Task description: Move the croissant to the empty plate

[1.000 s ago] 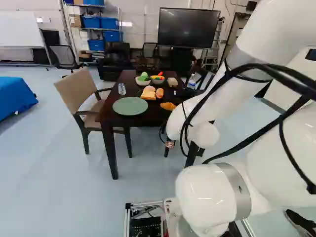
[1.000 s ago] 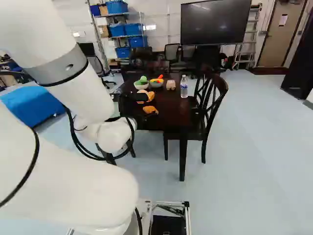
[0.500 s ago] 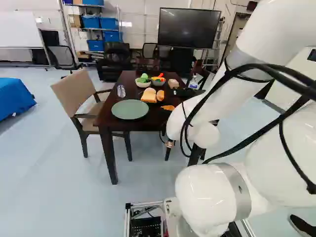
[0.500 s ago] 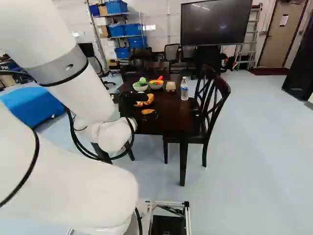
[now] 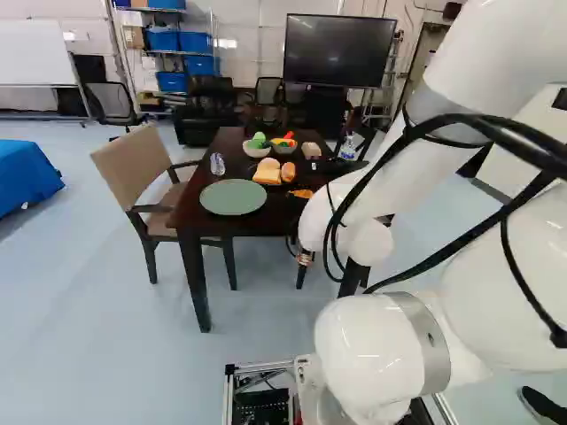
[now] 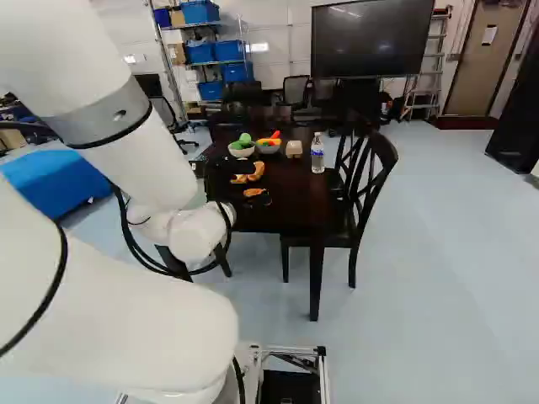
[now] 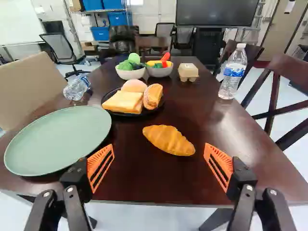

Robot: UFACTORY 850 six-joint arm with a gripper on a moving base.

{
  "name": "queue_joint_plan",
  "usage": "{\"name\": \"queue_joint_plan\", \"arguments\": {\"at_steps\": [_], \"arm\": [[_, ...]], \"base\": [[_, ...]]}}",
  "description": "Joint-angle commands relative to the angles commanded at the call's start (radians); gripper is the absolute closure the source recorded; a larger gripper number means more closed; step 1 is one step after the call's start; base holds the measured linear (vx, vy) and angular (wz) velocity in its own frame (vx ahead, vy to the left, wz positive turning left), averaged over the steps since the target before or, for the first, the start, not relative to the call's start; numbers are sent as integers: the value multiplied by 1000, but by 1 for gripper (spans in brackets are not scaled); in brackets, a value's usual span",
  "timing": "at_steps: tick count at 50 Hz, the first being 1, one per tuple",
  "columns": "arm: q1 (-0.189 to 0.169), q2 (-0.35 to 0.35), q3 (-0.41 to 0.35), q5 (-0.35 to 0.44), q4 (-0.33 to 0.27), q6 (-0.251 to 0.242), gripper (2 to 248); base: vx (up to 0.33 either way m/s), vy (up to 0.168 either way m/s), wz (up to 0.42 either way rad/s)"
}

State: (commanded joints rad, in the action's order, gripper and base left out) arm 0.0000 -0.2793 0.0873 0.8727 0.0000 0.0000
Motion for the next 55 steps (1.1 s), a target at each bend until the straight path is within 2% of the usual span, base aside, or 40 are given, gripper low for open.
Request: {"name": "queue_joint_plan", "arguments": {"at_steps": [19, 41, 55], "arm": [[-1, -3, 10, 0, 0, 0, 3], [-9, 59, 118, -2, 0, 0, 3], [-4, 103, 193, -37, 0, 0, 3]], "base": [[0, 0, 0], [0, 0, 0], [0, 0, 0]]}}
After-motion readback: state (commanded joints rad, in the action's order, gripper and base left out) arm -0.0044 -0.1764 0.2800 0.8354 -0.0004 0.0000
